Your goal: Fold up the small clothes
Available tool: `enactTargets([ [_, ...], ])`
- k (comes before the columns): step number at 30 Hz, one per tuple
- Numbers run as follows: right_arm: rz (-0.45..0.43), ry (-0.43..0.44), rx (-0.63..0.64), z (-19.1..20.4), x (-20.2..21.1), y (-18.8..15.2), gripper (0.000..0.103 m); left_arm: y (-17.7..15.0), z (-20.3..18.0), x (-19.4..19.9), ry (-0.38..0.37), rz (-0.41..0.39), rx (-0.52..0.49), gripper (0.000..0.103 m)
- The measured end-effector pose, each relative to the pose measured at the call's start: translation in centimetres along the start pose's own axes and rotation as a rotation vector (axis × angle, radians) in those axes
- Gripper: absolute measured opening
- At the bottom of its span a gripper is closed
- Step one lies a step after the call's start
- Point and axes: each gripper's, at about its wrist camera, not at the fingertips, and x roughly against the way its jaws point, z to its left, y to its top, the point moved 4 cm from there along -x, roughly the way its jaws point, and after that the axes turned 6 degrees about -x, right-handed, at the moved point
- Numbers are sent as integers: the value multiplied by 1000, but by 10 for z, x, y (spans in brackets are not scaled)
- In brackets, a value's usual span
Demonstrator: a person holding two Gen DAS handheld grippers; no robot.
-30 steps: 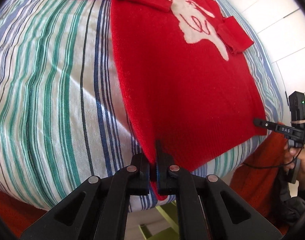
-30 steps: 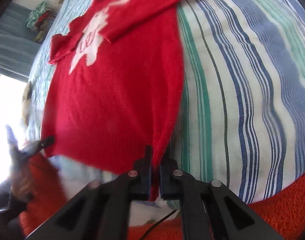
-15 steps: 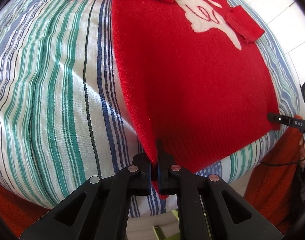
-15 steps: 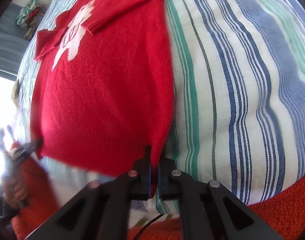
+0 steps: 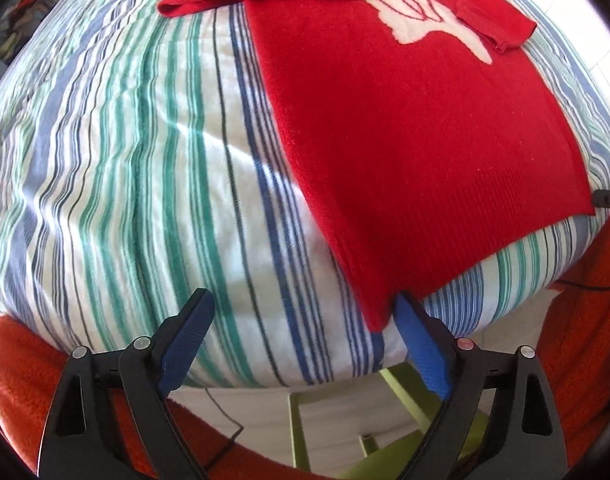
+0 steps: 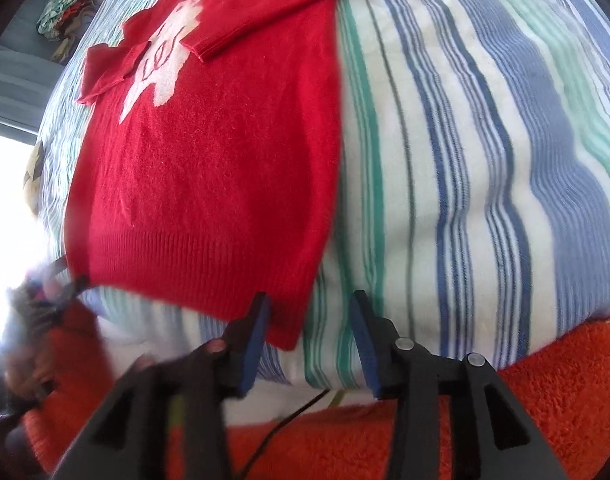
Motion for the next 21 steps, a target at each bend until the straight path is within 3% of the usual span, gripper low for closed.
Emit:
enactTargets([
  [3, -63, -99, 32, -10, 33, 6, 42, -10, 30, 20, -2, -39, 82, 91],
  [6, -255, -251, 196, 3, 79, 31, 48, -8, 65, 37, 5, -109, 213, 91],
  [8, -360, -287, 336, 27, 96, 54, 60, 1, 84, 42, 5, -153, 311, 91],
  [9, -399, -266, 412, 44, 97, 64, 60, 5, 93, 44, 5, -172, 352, 91],
  [13, -397, -135, 659, 107, 54, 99, 60, 10, 112, 46, 56, -246, 459, 91],
  [17, -350, -174, 793, 147, -23, 124, 60, -1, 126, 34, 85, -246, 500, 91],
  [18, -336, -189, 798, 146, -38, 129, 58, -7, 131, 33, 96, -237, 511, 91],
  [19, -326, -177, 780, 142, -47, 133, 46, -12, 136, 33, 105, -229, 525, 91],
  [20, -335, -147, 736, 137, -45, 140, 22, -17, 141, 33, 108, -226, 540, 91],
  [21, -352, -126, 670, 131, -36, 150, 10, -21, 144, 32, 105, -226, 553, 91],
])
